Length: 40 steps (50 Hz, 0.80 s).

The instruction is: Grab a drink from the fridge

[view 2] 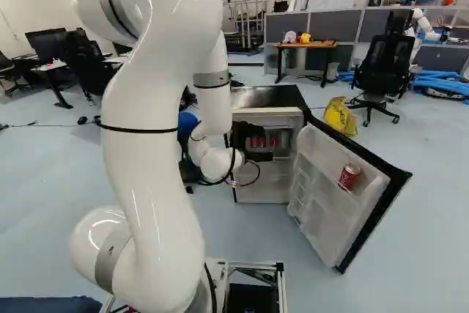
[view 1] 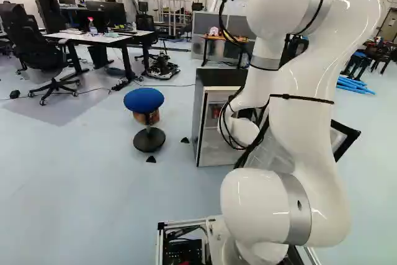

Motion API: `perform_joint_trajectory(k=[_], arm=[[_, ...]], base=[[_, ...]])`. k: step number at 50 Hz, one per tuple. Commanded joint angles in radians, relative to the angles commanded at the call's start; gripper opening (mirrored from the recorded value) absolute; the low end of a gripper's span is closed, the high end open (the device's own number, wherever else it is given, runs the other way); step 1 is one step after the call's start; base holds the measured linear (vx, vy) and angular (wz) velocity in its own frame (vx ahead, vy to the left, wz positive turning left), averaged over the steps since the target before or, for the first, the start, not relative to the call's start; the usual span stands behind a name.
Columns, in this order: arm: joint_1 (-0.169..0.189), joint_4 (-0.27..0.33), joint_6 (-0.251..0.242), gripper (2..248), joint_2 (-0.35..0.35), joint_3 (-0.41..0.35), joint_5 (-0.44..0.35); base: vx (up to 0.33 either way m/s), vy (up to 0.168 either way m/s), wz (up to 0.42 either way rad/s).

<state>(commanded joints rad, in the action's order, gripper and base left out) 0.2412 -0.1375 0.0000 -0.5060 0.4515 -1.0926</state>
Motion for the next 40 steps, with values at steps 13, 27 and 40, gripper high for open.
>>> perform_joint_trajectory(k=[13,27,40], arm=[[-0.003,0.0,0.0,247,-0.063,0.045,0.0],[-0.002,0.014,0.0,247,-0.132,0.098,-0.003],[0.003,0.032,0.0,247,-0.196,0.15,-0.012]], base=[[0.0,0.0,0.0],[0.0,0.0,0.0],[0.0,0.0,0.0]])
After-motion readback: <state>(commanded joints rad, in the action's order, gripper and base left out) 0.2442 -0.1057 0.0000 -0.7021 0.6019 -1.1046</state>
